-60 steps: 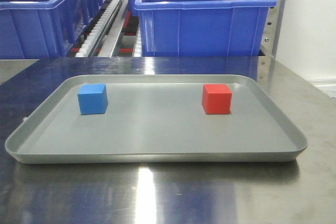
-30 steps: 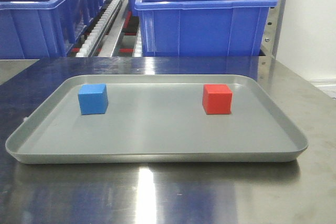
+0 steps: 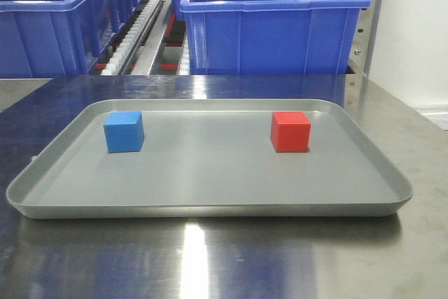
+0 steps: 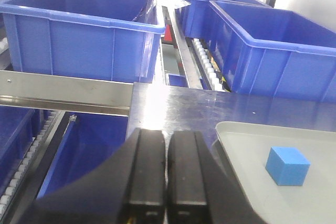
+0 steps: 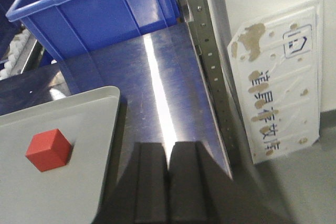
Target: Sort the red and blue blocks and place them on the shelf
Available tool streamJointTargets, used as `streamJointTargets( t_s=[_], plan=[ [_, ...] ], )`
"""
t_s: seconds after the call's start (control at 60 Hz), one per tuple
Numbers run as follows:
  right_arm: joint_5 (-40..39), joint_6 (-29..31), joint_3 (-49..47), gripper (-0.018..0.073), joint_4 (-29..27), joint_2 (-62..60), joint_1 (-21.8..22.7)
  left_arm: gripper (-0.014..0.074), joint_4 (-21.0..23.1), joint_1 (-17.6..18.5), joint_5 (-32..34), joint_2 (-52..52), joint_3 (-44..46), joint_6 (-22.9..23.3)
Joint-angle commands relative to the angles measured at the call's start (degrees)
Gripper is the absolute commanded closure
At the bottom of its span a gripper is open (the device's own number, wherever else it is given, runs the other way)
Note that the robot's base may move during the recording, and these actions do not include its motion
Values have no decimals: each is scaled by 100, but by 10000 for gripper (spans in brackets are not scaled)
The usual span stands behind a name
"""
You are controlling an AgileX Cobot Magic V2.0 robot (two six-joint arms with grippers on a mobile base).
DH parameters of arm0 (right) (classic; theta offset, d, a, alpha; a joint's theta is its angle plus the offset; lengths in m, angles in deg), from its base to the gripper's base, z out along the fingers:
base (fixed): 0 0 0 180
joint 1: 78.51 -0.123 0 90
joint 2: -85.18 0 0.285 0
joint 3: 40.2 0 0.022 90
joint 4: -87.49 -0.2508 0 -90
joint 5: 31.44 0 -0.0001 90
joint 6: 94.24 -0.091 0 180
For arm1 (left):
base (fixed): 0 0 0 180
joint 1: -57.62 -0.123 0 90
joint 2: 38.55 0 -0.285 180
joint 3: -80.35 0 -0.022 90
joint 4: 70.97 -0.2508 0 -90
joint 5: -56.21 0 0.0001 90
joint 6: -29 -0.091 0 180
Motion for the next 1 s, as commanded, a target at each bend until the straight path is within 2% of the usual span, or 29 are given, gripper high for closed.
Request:
streamJointTargets(
  t_s=[0.0,0.384,0.567,0.984],
  plan=[
    [-103,-9,-736,511,-41,645,15,474,36,9,463,-83,-115,-2],
    [2169,-9,-3337,511,-95,3621,15,474,36,9,463,-83,-115,-2],
    [3064,2,-4242,511,-89,4795,-67,474,36,9,463,-83,-115,-2],
    [3242,80,-5188,504,-89,6205,-1371,474,36,9,463,-83,-115,-2]
  ],
)
